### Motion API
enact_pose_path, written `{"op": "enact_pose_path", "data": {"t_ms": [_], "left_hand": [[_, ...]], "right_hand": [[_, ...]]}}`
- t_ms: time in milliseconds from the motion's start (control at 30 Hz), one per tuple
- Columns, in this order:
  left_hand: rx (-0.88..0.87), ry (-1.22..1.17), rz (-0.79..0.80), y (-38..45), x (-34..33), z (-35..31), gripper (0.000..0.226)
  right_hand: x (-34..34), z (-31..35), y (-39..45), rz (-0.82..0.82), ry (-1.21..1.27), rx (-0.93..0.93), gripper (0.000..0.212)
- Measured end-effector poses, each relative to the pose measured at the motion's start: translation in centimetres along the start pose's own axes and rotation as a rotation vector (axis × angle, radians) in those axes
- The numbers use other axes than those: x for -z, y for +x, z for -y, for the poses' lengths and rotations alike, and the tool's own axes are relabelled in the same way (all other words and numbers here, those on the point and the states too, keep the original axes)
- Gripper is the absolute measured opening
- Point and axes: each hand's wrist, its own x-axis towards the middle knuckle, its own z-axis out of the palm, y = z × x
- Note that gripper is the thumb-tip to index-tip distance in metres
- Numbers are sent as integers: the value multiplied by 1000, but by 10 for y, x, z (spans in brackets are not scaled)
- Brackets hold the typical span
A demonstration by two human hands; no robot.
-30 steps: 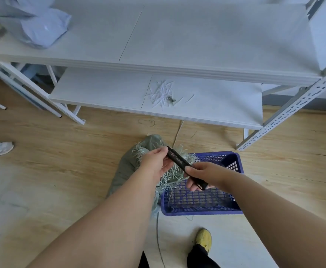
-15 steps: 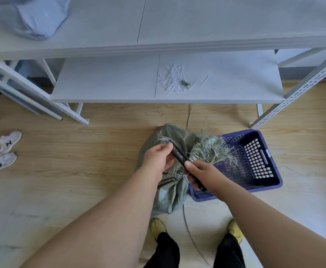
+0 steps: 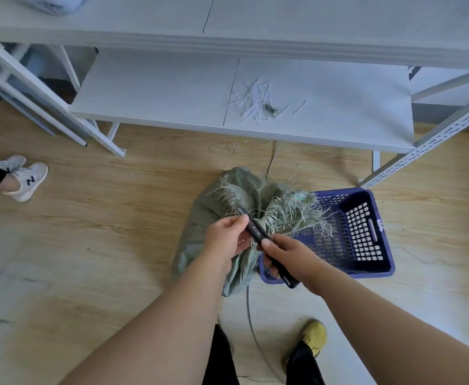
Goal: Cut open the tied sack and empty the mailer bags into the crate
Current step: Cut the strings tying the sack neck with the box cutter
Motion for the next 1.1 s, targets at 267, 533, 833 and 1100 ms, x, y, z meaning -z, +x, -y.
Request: {"op": "enact_pose_path", "data": {"t_ms": [267,533,833,1100], "left_hand": [[-50,201,81,33,-12,48,18],[-473,1249,-26,150,14,93,26],[-808,1251,-149,262,-8,147,63],[-727,1285,-312,347,-15,116,37]], "right_hand": [[30,-56,19,-210,-46,-53,33],[30,-143,119,-372,-128,-88,25],[52,-164,238,-442,-185,277,21],[68,-158,333,-391,-204,469,22]]}}
